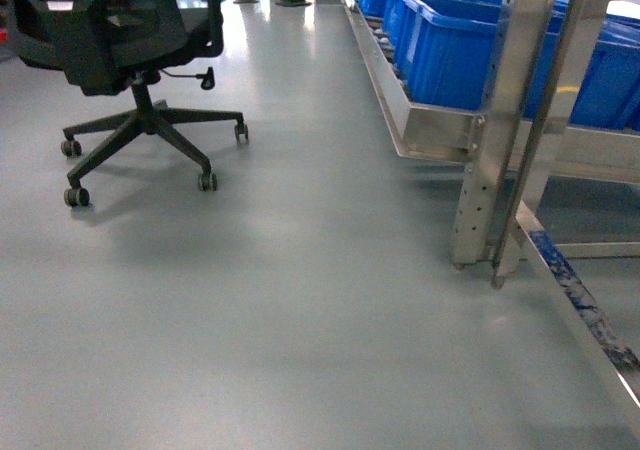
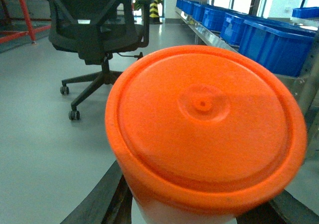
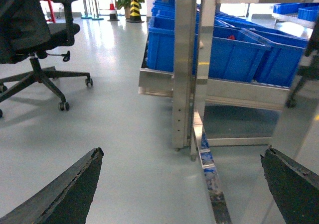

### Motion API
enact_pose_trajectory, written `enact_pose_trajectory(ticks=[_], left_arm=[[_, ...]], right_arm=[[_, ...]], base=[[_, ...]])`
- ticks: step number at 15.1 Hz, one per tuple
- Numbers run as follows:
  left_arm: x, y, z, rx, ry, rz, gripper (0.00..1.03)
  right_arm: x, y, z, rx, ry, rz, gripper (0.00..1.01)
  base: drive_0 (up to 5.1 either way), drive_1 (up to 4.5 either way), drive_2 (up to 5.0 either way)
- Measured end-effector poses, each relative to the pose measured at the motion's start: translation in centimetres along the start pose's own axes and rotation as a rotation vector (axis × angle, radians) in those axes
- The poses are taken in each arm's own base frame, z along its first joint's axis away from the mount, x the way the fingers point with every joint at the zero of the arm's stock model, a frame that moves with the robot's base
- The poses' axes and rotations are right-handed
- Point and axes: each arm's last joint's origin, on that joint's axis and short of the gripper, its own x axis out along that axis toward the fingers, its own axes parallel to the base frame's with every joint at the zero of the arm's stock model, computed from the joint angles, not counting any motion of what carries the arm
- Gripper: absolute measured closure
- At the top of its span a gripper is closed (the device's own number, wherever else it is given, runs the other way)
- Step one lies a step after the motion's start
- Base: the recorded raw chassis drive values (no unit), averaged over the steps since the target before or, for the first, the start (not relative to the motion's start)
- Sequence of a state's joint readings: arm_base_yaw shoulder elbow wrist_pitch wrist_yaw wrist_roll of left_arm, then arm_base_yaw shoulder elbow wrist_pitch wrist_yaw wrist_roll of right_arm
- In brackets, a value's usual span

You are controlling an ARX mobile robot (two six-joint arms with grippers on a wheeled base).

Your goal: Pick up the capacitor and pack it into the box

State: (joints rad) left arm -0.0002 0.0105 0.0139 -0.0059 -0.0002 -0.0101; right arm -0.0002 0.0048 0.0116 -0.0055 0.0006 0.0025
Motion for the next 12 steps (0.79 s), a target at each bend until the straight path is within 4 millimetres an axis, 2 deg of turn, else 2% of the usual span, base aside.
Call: enact_pose_trajectory(ticks=[12], left_arm=[[0.00,0.00,-0.01,0.000,0.002,0.001,0.59]], right_arm=[[0.00,0.00,0.03,0.000,-0.003,0.000,0.03]], base=[[-5.1,2.40,2.4]])
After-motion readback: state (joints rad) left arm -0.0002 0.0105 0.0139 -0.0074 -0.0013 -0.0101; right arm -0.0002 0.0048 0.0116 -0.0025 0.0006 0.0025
